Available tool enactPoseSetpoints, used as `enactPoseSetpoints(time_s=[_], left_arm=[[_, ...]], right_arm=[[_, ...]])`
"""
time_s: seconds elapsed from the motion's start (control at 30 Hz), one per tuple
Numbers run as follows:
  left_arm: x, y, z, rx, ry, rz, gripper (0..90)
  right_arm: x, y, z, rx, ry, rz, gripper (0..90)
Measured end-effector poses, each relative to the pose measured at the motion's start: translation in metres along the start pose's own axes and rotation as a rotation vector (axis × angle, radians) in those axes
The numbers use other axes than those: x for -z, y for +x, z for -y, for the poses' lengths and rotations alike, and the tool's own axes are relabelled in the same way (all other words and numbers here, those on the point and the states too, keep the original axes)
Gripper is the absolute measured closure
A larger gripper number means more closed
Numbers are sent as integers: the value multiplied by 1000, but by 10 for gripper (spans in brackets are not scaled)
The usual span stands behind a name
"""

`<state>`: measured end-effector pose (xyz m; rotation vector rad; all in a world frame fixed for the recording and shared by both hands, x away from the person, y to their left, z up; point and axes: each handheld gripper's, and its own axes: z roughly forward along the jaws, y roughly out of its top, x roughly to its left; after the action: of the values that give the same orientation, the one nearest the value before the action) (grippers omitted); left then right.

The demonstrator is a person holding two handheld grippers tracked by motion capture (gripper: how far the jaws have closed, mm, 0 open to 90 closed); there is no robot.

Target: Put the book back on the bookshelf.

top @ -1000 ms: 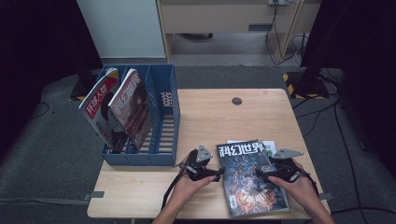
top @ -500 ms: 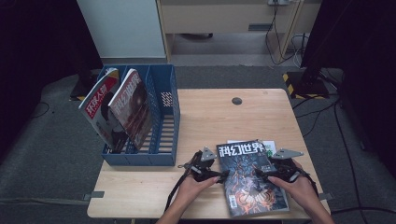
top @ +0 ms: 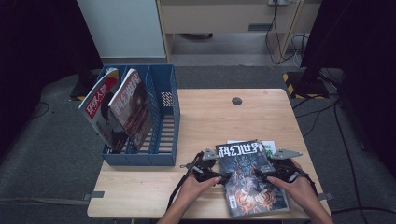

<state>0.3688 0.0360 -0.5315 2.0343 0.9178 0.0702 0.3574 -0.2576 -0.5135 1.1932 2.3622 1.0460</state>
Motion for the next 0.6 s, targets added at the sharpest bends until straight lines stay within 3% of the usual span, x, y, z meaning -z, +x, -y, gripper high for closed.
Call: enactPoseSetpoints(time_s=[0.1, 0.23, 0.6], left_arm=[[-2, 2, 0, 20, 5, 22, 120], [-3, 2, 1, 14, 3, 34, 117], [-5, 1, -1, 28, 2, 39, 131]], right_arm=[[0, 0, 0, 0, 1, 1, 164], [0, 1, 0, 5, -1, 2, 164], [-1, 2, -1, 7, 1, 0, 161]])
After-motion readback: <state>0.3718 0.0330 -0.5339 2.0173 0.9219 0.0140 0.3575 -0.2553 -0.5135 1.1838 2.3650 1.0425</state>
